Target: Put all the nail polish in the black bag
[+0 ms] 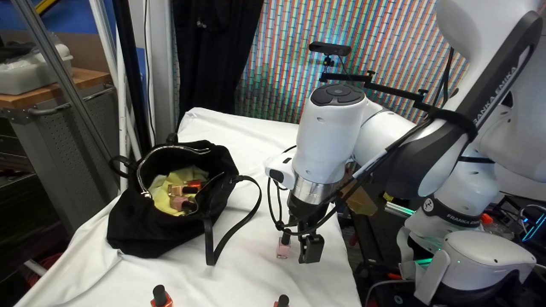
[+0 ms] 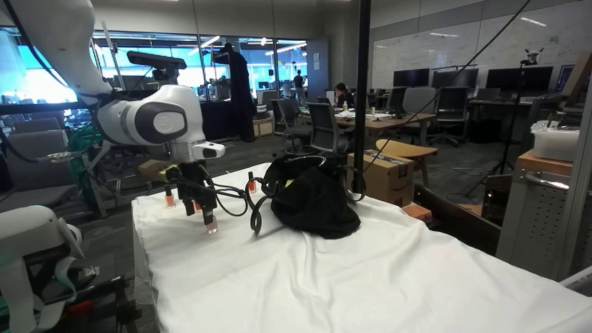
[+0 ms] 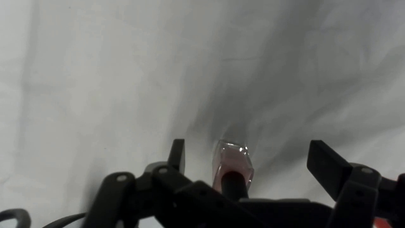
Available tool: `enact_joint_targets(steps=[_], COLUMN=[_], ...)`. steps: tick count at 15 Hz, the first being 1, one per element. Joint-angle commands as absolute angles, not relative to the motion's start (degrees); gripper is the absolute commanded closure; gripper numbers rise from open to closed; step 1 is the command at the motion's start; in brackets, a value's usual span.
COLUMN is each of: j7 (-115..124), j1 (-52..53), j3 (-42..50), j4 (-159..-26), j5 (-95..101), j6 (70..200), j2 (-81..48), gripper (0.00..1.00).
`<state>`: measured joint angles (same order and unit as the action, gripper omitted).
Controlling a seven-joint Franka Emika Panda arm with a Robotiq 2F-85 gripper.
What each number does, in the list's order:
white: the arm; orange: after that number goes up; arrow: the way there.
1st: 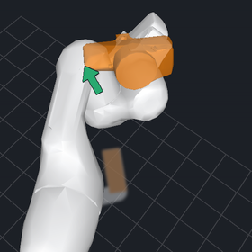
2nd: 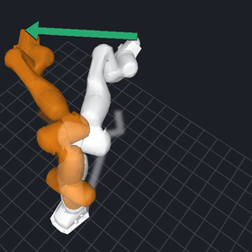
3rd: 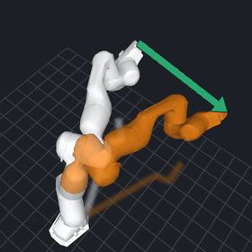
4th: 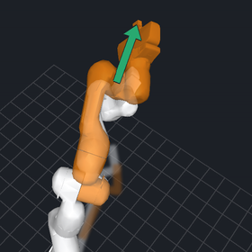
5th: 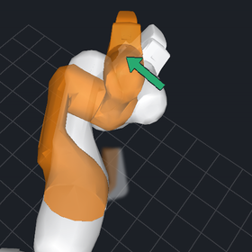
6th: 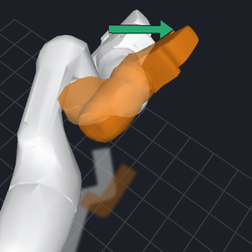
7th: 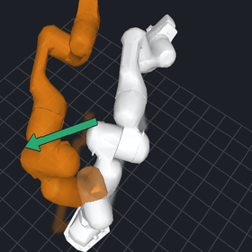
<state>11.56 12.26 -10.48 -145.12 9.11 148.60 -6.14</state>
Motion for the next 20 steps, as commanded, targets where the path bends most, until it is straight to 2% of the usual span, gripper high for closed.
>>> enact_joint_targets(steps=[1,20], j7=[10.3,11.5], j1=[12.4,13.2], j3=[-10.5,-9.0], j4=[-143.6,-140.3], j5=[8.4,9.7], j6=[150.3,151.1], j2=[-8.3,-13.8], gripper=[0.0,0.0])
